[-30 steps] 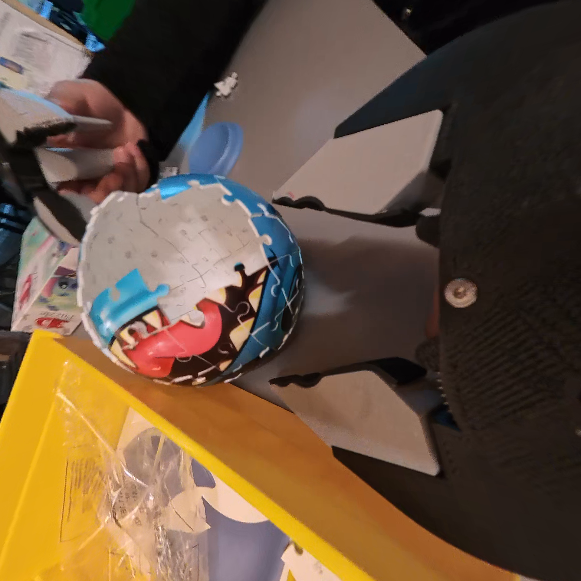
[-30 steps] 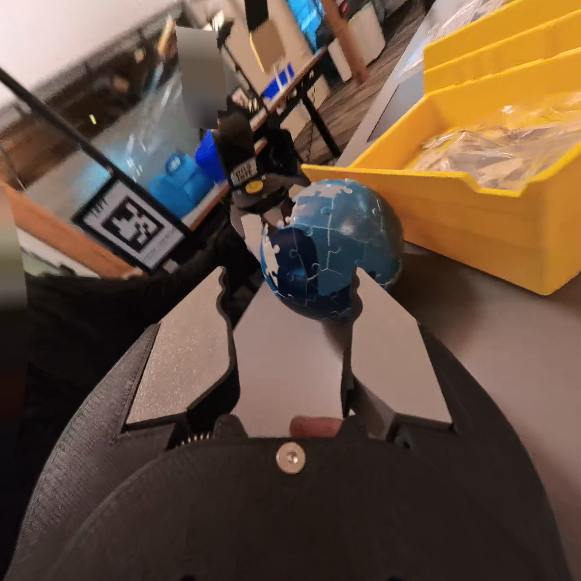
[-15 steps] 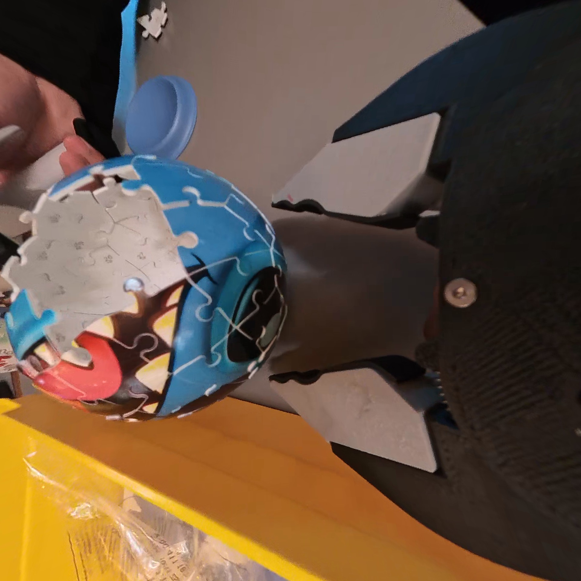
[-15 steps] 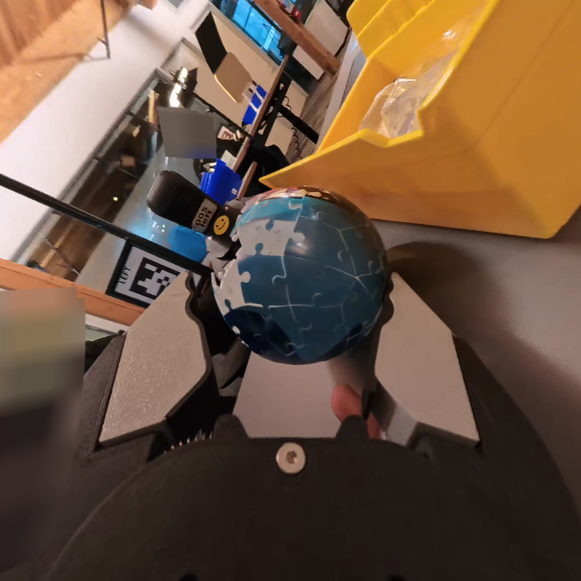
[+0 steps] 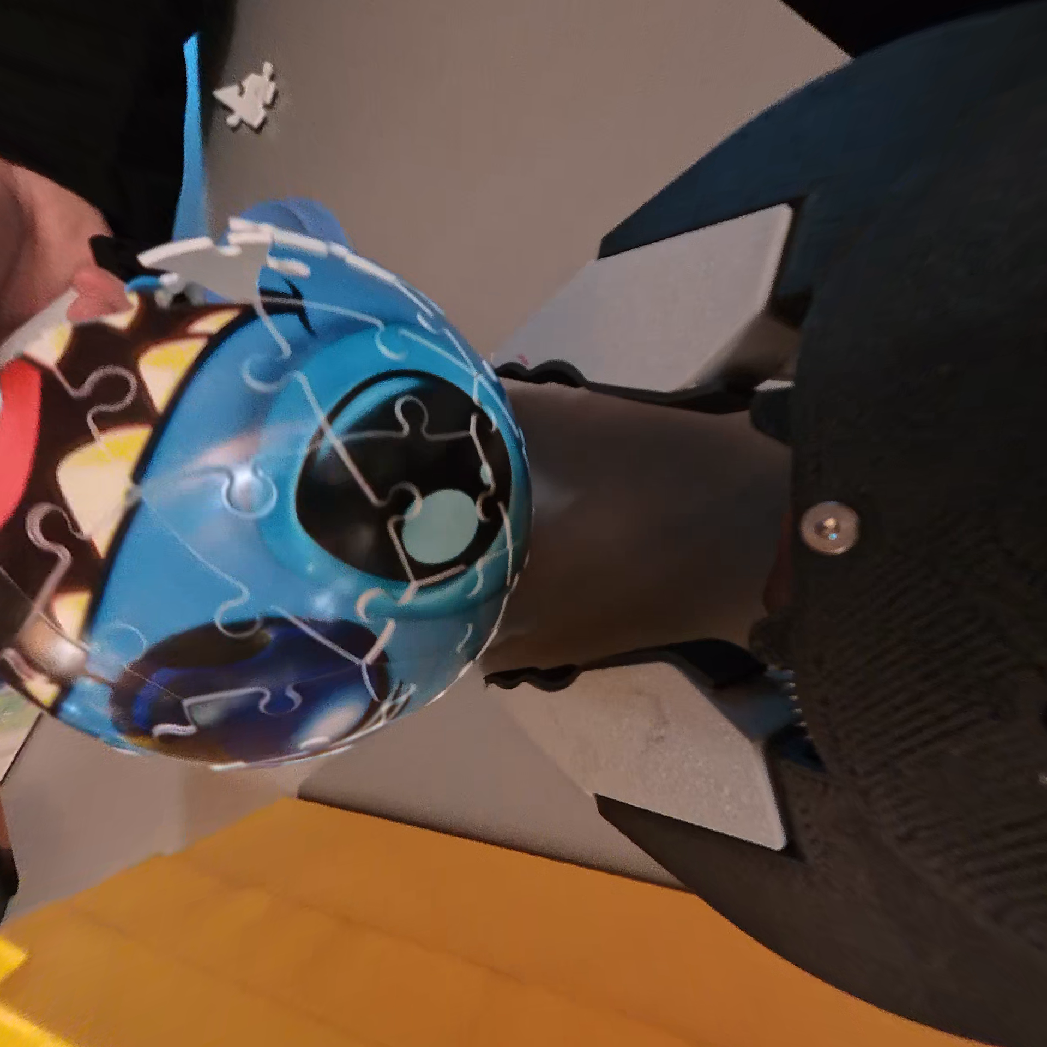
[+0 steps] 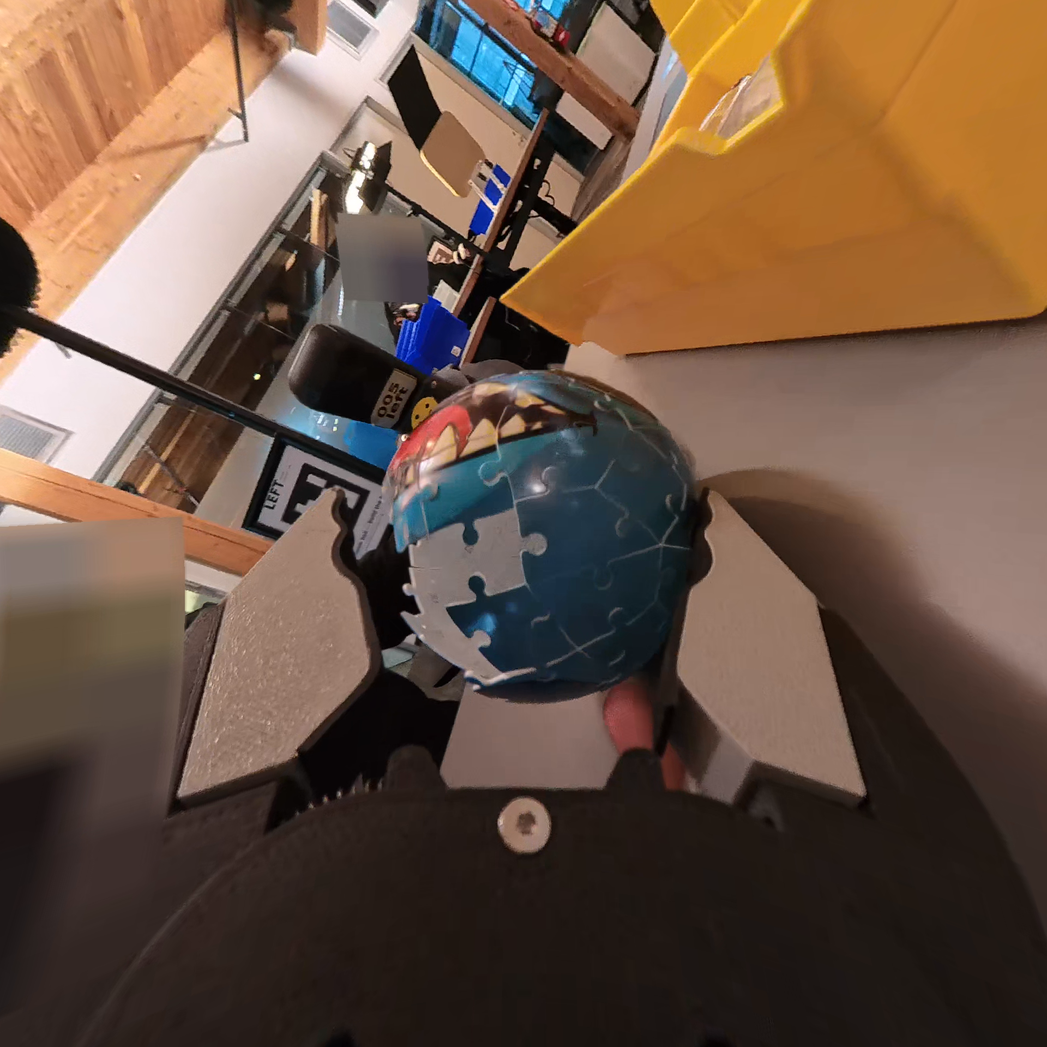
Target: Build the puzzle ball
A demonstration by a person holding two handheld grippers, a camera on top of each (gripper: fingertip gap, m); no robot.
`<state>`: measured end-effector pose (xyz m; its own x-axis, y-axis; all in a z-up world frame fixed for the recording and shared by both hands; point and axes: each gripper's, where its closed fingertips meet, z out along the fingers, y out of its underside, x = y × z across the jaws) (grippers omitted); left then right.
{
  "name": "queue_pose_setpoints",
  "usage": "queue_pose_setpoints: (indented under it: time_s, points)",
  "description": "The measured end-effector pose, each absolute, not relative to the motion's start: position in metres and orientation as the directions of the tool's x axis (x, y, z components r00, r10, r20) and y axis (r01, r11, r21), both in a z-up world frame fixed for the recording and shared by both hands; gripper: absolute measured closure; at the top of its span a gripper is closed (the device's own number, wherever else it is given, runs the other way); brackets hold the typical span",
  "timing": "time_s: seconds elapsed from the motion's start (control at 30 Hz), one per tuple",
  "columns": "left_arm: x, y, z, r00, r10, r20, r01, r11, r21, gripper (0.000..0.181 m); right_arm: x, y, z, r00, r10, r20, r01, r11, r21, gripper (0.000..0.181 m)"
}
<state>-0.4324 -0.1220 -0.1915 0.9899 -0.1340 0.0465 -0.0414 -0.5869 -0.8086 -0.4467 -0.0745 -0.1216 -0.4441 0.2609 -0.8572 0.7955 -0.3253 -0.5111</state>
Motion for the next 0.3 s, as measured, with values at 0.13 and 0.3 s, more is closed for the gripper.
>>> queue_pose_setpoints:
  time_s: [0.13,0.3]
  points:
    - [-0.424,-0.123,-0.195,0.987,-0.159,0.022,-0.08,-0.603,-0.793,0.084,-0.439,-0.071,-0.116,-0.433,0.206,-0.877,0.805,-0.35,-0.48,0.067]
    - [-0.417,-0.126,-0.19,0.986,-0.168,-0.003,-0.099,-0.569,-0.816,0.091,-0.434,-0.07,-0.123,-0.388,0.221,-0.895,0.833,-0.332,-0.443,0.077]
